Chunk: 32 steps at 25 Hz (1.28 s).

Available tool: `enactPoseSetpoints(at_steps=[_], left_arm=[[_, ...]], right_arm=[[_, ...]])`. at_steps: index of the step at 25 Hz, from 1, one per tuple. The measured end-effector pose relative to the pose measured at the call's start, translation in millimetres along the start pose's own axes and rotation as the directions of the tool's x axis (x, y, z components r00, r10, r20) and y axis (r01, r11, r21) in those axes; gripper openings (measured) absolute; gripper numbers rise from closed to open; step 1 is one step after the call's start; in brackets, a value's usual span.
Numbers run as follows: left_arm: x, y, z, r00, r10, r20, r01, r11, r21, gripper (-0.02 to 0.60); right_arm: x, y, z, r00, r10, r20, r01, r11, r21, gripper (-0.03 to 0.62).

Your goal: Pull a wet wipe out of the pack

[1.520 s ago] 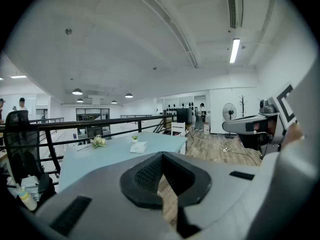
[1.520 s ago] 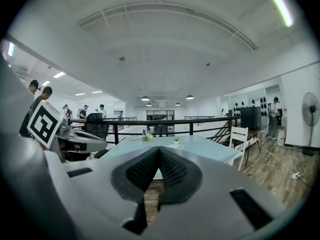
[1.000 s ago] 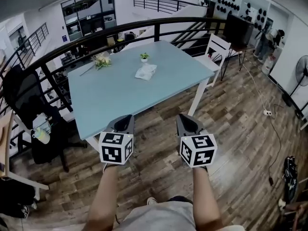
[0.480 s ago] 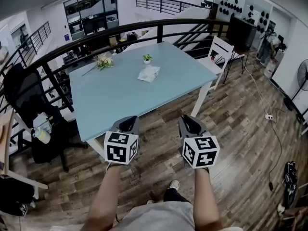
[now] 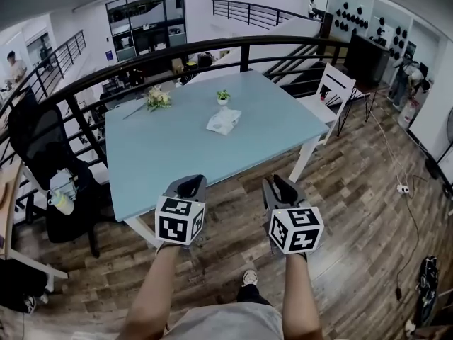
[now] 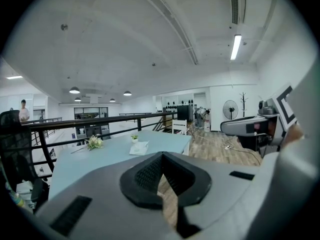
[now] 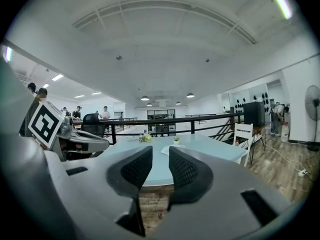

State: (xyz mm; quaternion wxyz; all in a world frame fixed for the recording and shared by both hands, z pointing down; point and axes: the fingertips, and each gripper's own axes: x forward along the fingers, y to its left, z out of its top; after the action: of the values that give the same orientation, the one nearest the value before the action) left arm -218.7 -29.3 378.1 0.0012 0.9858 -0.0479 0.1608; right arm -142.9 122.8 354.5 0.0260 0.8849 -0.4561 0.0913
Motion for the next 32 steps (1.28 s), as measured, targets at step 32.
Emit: enactPoseSetpoints(at_steps=[32], left_arm=[[154.4,49.2,56.7,0.958,0.283,-0.037,-0.285,0.957,-0.060,-0.008]], right_arm=[[187.4,-113.1,42.3,0.957,0.291,-0.006,-0.291,0.957,-0.009,0.209]])
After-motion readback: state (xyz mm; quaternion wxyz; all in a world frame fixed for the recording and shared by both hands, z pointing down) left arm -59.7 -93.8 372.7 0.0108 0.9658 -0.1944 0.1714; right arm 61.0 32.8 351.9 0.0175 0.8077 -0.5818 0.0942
